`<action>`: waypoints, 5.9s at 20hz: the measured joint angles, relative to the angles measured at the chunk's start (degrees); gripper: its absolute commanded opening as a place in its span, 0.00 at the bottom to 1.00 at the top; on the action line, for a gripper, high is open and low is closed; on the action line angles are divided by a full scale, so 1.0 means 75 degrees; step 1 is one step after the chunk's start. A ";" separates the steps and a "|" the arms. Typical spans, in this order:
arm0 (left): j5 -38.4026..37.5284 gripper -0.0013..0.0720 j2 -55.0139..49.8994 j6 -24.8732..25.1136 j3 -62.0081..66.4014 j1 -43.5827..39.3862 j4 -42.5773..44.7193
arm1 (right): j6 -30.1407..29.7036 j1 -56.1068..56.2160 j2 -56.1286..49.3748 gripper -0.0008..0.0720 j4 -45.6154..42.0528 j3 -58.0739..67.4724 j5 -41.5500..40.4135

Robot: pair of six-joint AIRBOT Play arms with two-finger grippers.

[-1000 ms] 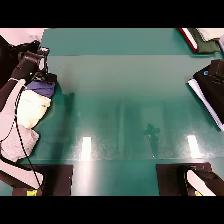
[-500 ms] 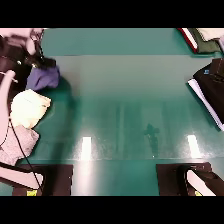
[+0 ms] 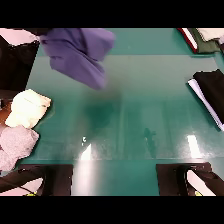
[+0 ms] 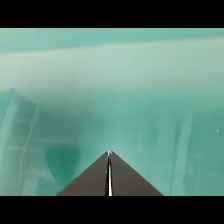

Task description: Fold the shirts.

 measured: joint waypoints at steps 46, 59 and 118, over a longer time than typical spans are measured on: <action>0.0944 0.06 0.1612 -0.2040 -0.8731 -0.1655 0.1495 | -0.0236 0.1172 -0.0003 0.83 0.0192 -0.2582 0.0224; -0.0102 0.06 0.2428 -0.2565 -0.7326 -0.1655 0.2856 | -0.0347 0.5115 -0.2771 0.70 0.0239 -0.4934 -0.2815; 0.3171 0.62 0.0312 -0.4284 -0.6207 -0.1233 0.6012 | -0.0603 0.2506 -0.2844 0.62 -0.1148 -0.1993 -0.3424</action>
